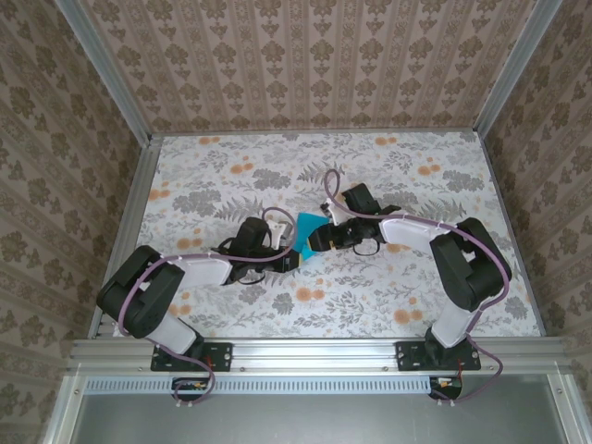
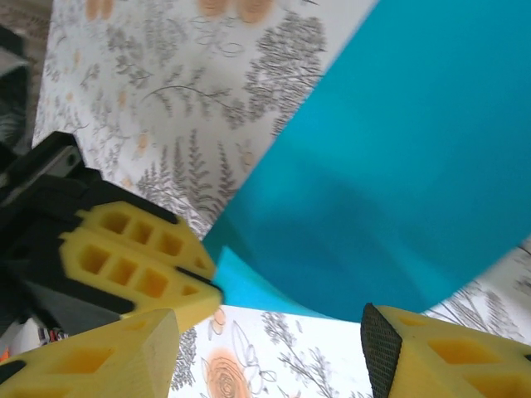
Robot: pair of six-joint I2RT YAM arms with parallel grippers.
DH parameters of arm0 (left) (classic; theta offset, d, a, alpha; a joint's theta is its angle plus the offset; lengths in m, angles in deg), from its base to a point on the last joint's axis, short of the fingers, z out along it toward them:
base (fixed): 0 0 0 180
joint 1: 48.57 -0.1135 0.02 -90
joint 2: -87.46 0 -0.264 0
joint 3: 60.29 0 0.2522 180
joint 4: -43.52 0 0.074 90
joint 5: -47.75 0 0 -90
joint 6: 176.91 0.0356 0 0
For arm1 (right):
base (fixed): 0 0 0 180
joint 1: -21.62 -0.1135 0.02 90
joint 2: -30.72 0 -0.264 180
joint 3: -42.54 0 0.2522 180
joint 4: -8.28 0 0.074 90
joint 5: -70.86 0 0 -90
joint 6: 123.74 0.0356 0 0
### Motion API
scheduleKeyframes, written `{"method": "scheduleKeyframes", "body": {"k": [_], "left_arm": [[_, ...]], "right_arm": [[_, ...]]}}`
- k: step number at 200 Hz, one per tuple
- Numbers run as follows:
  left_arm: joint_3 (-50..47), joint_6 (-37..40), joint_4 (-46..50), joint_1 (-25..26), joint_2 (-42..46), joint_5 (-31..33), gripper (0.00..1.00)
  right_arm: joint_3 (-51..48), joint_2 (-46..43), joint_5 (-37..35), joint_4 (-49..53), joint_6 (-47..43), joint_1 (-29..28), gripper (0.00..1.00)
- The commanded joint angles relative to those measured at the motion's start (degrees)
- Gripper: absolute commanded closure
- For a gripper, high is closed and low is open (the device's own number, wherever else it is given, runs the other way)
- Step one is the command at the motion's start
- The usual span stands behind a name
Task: Fold a paper plane with a square sheet of paper (pick it up from the middle)
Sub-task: Third fold the triangle at the center of the table.
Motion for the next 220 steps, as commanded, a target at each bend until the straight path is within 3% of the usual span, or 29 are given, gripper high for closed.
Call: {"method": "scheduleKeyframes", "body": {"k": [1, 71, 116, 191, 220], "left_arm": [[-0.9, 1.1, -0.4, -0.9, 1.4, -2.3, 0.97], [-1.7, 1.3, -0.4, -2.9, 3.2, -4.3, 0.97], [-1.6, 2.0, 0.6, -3.8, 3.3, -5.3, 0.97], [-1.2, 2.2, 1.5, -4.5, 4.0, -5.7, 0.96], [-0.6, 1.5, 2.9, -4.9, 5.2, -4.8, 0.89]], "right_arm": [[2.6, 2.2, 3.3, -2.6, -5.1, -0.2, 0.38], [7.1, 7.6, 11.4, 2.4, -16.0, -0.2, 0.38], [10.5, 10.7, 14.2, 7.8, -22.0, -0.2, 0.44], [12.0, 12.4, 13.8, 9.3, -25.0, -0.2, 0.75], [11.4, 12.4, 10.7, 7.0, -23.3, -0.2, 0.89]]}}
